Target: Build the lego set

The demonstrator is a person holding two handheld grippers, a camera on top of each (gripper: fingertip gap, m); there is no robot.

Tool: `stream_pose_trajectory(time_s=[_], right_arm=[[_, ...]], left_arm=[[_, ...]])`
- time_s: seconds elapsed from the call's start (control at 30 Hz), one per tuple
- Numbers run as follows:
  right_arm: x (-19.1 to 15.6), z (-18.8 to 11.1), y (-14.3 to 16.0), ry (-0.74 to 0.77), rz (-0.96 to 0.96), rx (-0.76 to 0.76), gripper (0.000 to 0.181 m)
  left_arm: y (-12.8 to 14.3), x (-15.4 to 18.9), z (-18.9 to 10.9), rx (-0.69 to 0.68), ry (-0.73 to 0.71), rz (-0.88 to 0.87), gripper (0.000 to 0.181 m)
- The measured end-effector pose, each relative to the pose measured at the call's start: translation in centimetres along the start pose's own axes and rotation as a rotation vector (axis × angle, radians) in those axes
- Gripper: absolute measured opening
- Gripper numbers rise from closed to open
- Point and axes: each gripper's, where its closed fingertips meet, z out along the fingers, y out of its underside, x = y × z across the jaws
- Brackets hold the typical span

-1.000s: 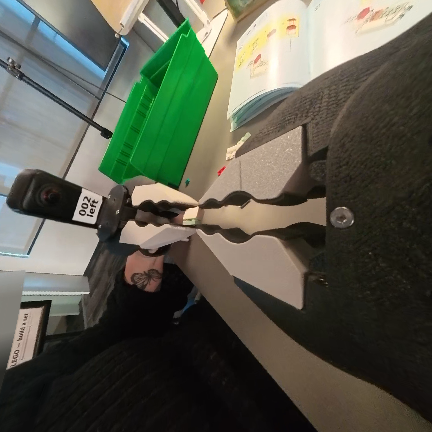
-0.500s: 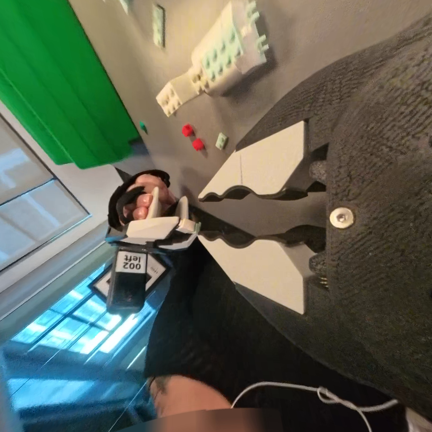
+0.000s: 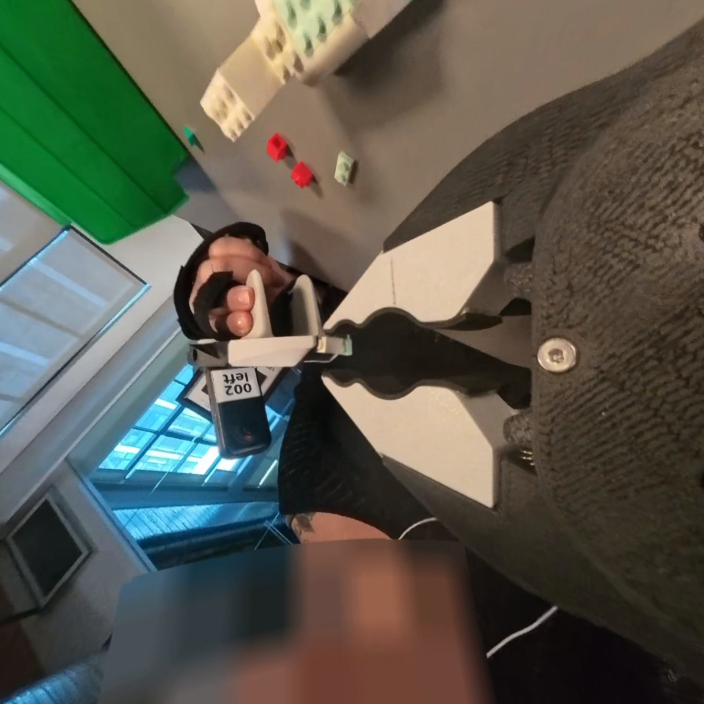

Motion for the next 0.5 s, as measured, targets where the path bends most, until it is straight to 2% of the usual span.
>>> stream_pose_trajectory(time_s=[0.1,0.17,0.5], right_arm=[[0.0,0.2,0.1,-0.01,0.02,-0.003,0.017],[0.3,0.2,0.0,-0.002,0.016,0.007,0.007],[0.5,0.3,-1.7,0.042,-0.083,0.123,0.006]], left_arm=[[0.0,0.1,0.1,0.001,0.007,0.007,0.015],[-0.2,0.0,0.1,0.007,0.006,0.008,0.015],[0.1,-1.8,0.0,0.008,-0.09,-0.061,0.016]])
